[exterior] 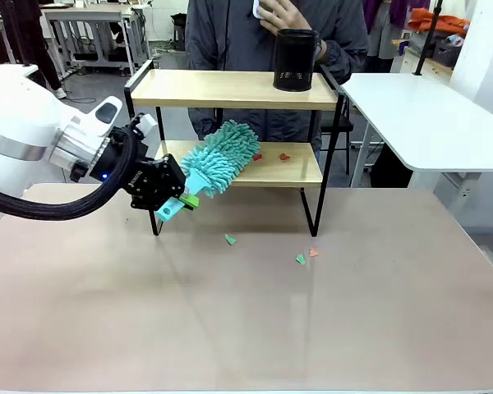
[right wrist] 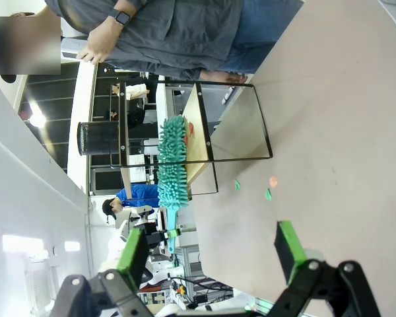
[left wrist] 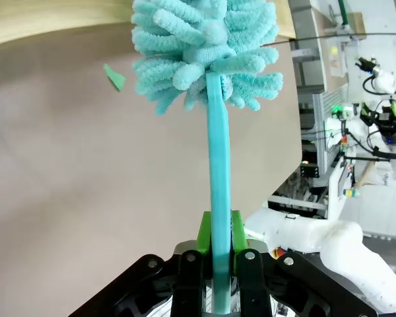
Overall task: Clean the shelf.
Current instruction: Clean the remaining tier of the Shelf with the Duster once objects are removed.
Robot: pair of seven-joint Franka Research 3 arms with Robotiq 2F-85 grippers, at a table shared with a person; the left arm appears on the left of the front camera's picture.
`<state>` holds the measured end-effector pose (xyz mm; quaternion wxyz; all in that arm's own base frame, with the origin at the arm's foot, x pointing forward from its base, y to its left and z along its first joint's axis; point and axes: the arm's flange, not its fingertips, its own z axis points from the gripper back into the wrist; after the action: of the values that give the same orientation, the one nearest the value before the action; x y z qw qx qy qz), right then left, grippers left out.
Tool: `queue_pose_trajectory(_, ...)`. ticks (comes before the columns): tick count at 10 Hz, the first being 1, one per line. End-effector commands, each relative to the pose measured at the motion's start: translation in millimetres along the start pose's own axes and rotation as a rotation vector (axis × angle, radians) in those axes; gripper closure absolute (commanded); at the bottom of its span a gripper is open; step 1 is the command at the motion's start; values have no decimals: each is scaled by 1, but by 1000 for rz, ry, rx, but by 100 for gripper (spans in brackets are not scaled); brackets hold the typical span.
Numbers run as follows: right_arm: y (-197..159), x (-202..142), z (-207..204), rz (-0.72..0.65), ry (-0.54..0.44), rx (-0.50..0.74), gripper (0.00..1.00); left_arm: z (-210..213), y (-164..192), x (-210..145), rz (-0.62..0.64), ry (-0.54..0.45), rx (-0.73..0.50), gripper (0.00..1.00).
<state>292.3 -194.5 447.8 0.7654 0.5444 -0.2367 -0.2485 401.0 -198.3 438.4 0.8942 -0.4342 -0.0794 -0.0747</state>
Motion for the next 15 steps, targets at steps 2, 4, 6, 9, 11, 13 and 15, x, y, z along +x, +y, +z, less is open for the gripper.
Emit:
queue_pose_trajectory(2, 0, 2, -2, 23, -14, 31, 0, -15, -23, 8, -35, 87, -9, 88)
queue_pose_trajectory(4, 0, 2, -2, 23, -14, 31, 0, -25, -29, 6, -145, 203, 4, 88)
queue_pose_trajectory(6, 0, 2, -2, 23, -14, 31, 0, -22, -30, 5, -215, 295, -3, 88)
queue_pose_trajectory(9, 0, 2, -2, 23, -14, 31, 0, 3, -20, -3, -311, 418, -9, 88)
queue_pose_trajectory(11, 0, 2, -2, 23, -14, 31, 0, 31, -10, -13, -361, 478, -40, 88)
queue_pose_trajectory(13, 0, 2, -2, 23, -14, 31, 0, 50, -3, -21, -358, 471, -83, 88)
queue_pose_trajectory(15, 0, 2, -2, 23, -14, 31, 0, 58, -1, -27, -368, 464, -96, 88)
